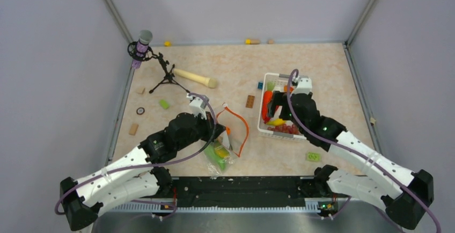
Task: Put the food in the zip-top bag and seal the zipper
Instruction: Pick up the fake fruit from the bin.
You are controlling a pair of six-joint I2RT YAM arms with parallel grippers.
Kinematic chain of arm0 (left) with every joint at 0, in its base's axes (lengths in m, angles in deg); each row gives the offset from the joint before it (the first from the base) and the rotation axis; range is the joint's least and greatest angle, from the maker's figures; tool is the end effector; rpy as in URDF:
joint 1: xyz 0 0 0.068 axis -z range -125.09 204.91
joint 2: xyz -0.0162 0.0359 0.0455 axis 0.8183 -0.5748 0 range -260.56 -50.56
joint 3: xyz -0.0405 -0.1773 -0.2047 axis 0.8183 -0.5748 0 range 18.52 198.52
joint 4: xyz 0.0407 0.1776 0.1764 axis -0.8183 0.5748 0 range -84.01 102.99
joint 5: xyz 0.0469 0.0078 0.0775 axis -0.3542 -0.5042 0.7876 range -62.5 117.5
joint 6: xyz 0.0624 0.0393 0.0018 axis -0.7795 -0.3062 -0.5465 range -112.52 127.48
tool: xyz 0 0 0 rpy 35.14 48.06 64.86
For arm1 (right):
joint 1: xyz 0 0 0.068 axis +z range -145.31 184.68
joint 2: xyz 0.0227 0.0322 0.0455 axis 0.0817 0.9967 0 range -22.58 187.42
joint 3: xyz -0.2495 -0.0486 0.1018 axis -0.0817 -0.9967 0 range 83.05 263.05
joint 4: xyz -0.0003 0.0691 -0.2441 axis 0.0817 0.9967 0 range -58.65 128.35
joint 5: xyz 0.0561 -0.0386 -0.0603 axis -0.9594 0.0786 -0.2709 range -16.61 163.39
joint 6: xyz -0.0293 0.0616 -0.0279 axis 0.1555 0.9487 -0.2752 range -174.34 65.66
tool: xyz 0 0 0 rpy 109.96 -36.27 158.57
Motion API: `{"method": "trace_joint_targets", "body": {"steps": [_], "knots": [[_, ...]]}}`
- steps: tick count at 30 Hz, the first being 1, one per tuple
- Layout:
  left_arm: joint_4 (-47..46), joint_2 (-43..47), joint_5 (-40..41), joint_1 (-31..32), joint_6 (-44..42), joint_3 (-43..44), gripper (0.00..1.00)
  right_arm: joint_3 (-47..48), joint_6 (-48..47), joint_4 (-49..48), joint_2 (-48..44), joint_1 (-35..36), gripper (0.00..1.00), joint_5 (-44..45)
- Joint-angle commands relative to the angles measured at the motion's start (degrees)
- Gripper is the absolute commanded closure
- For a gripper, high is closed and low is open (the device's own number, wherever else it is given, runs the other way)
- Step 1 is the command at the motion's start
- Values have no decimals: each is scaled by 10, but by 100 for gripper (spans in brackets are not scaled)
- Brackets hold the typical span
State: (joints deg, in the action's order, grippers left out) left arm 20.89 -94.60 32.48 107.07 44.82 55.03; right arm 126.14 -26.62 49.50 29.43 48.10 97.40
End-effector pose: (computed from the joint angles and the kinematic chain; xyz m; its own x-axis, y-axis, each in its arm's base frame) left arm 0.1252 -0.1524 0.2746 -0.6334 -0.1697 -0.7550 0.4444 0.7190 -0.5344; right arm 0.1741 0.1303 0.2857 -0.4622 0.1476 -0.8744 -0.1689 0.9533 0.2503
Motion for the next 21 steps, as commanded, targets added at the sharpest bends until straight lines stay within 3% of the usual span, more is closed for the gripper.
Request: {"method": "trace_joint_targets", "body": {"steps": [1,5,13,18,21], "knots": [[-23,-1,1,0,-4,2,100,4,14,30,40,-56,1,24],[-26,-2,-6,0,-3,3,100,37,-51,17,110,-77,1,35],[-22,7,-16,1,-8,4,100,217,-363,24,302,-148,1,7],[-24,27,-9,0,-11,-2,100,193,-473,-36,327,-177,1,-48],[-25,28,-5,0,-15,-3,100,156,-476,-104,327,-205,1,-115]]}}
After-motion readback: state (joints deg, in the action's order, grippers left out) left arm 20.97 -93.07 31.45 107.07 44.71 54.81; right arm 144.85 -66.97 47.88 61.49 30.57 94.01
